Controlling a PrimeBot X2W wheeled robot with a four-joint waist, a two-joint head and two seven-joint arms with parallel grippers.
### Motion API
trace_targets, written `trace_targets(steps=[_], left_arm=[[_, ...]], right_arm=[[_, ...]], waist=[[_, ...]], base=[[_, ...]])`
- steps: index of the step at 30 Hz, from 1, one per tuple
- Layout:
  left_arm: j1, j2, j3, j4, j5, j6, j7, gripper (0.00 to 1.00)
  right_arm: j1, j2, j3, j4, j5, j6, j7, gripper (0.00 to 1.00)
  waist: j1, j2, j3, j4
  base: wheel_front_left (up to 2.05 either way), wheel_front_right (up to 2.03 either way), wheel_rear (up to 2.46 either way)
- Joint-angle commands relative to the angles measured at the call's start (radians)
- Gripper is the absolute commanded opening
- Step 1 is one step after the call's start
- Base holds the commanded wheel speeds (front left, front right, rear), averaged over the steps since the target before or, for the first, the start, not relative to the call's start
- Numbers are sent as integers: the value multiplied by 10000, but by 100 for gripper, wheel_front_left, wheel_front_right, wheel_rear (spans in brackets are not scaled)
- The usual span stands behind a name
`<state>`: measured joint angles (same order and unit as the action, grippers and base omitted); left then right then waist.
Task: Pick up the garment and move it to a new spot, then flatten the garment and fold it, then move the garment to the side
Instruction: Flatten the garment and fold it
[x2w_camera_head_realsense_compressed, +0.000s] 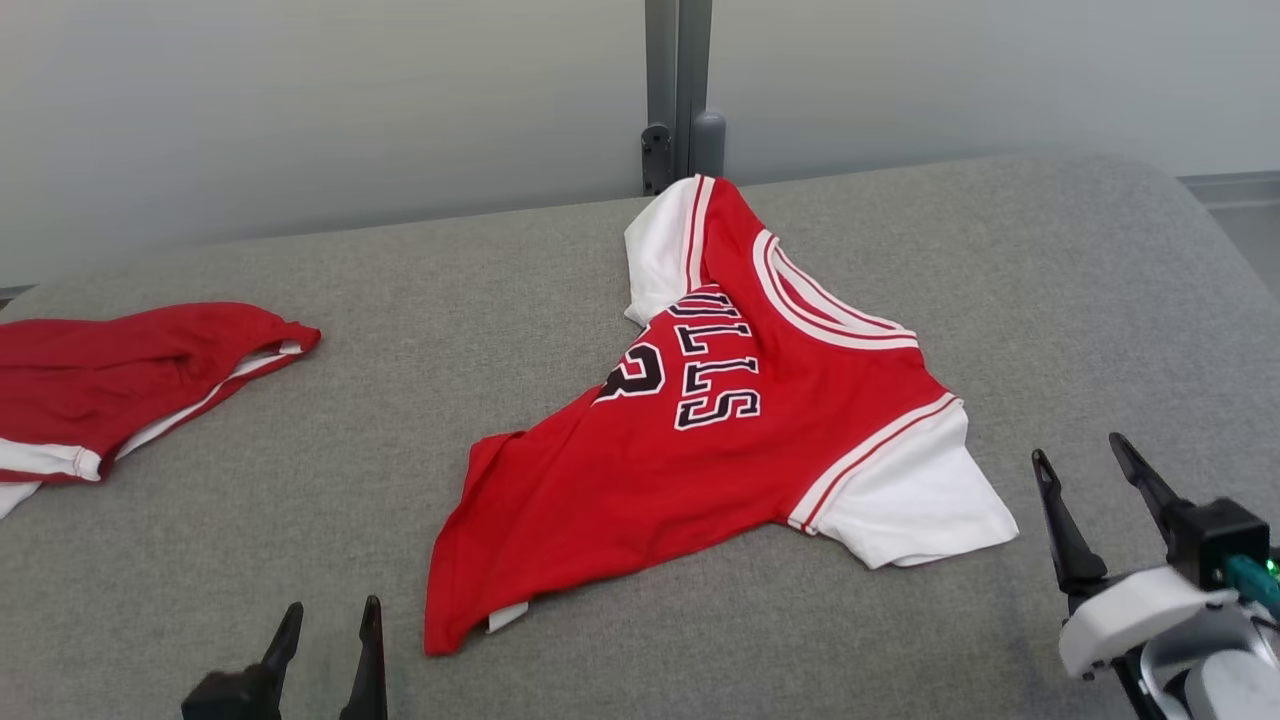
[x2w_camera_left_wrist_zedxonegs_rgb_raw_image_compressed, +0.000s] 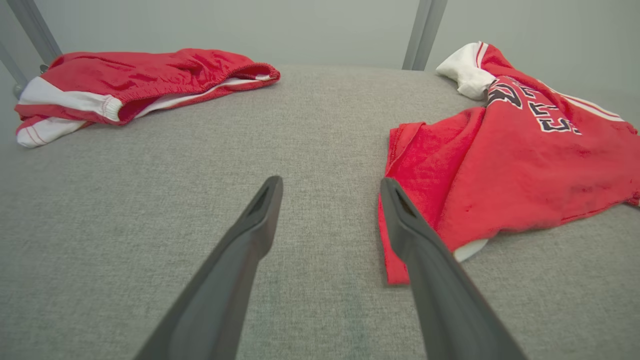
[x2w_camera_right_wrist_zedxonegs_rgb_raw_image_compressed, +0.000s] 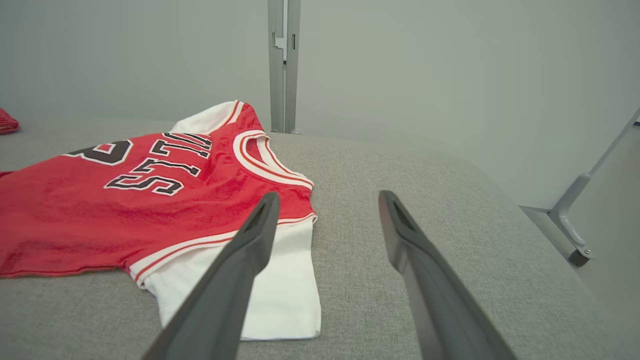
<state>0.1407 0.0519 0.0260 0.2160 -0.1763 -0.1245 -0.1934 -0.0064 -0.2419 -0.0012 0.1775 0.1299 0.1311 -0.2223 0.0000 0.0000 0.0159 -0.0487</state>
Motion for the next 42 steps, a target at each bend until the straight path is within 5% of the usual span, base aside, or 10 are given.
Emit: trace_targets(steps=[1,6,11,34,37,39,42], left_arm=[[-431,26,41,-34,-128,162,572,100],[-642,1,-596,-195,-808,299,3282,100],[-864,5,-1006,-566,-1046,740,4621,100],[-1515,0,-2029,-632,-1984,1080,5257,100],[-1546,-11,-2177,-423,-2076,1041,5377,44],[-1513,-17,-2288,-310,-2115,955,5510,0],[-1378,-6,-2384,-326,-2293,799,5678,0]], right_arm=[[-505,-371,226,180,290,-5,514,100],[-1430,-1095,845,960,1192,-9,2678,100],[-2161,-1116,1232,1800,1540,-8,4182,100],[-2836,-818,2541,3624,2428,-3,4393,100],[-2946,-808,2797,3761,2604,-3,4438,100],[-2989,-794,2979,3783,2785,1,4381,0],[-2949,-808,3119,3684,3236,0,4246,0]], waist=[[0,0,233,40],[0,0,793,135],[0,0,1376,223],[0,0,2236,307],[0,0,2300,290],[0,0,2313,299],[0,0,2245,347]], base=[[0,0,0],[0,0,0],[0,0,0],[0,0,0],[0,0,0],[0,0,0],[0,0,0]])
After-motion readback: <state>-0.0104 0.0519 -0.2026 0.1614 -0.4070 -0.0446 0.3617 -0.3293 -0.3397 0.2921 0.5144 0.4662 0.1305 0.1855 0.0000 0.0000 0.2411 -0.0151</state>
